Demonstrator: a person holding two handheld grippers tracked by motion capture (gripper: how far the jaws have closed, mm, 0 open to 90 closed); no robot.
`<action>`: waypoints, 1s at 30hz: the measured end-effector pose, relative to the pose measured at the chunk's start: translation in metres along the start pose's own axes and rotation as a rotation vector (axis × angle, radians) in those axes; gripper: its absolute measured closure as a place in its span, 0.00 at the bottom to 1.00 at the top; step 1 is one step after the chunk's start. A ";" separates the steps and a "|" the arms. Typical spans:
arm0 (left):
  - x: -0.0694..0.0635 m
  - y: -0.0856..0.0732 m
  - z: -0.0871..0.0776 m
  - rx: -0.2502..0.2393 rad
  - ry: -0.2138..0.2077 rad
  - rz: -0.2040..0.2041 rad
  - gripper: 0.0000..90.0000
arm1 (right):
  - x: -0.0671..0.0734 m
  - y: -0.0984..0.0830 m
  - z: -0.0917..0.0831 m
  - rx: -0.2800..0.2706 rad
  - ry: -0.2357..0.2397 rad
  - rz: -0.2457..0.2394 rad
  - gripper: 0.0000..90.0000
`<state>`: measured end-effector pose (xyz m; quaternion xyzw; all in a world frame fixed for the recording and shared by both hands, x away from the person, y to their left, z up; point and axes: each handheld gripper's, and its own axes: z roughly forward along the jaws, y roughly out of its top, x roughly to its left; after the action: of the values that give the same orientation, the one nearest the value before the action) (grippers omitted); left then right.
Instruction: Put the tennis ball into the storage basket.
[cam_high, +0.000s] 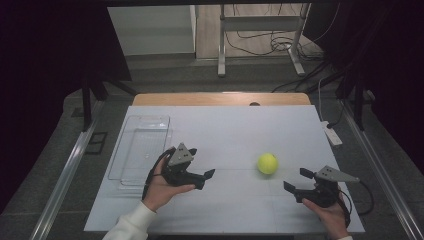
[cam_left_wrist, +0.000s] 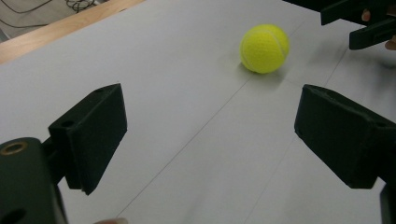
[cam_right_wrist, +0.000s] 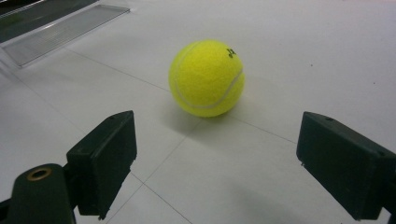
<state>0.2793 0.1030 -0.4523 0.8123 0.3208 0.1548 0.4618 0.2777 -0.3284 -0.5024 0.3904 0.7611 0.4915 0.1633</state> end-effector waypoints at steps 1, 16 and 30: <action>0.000 0.000 0.001 0.001 -0.002 0.001 0.11 | 0.000 0.000 0.000 0.001 -0.001 -0.001 0.13; -0.007 0.006 0.010 0.005 -0.020 0.017 0.11 | 0.000 0.000 0.000 0.002 -0.003 0.000 0.13; -0.010 0.011 0.018 0.008 -0.038 0.025 0.11 | 0.000 0.000 0.000 0.003 -0.003 -0.001 0.14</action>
<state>0.2855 0.0805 -0.4518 0.8209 0.3024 0.1436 0.4627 0.2777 -0.3288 -0.5029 0.3910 0.7617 0.4900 0.1640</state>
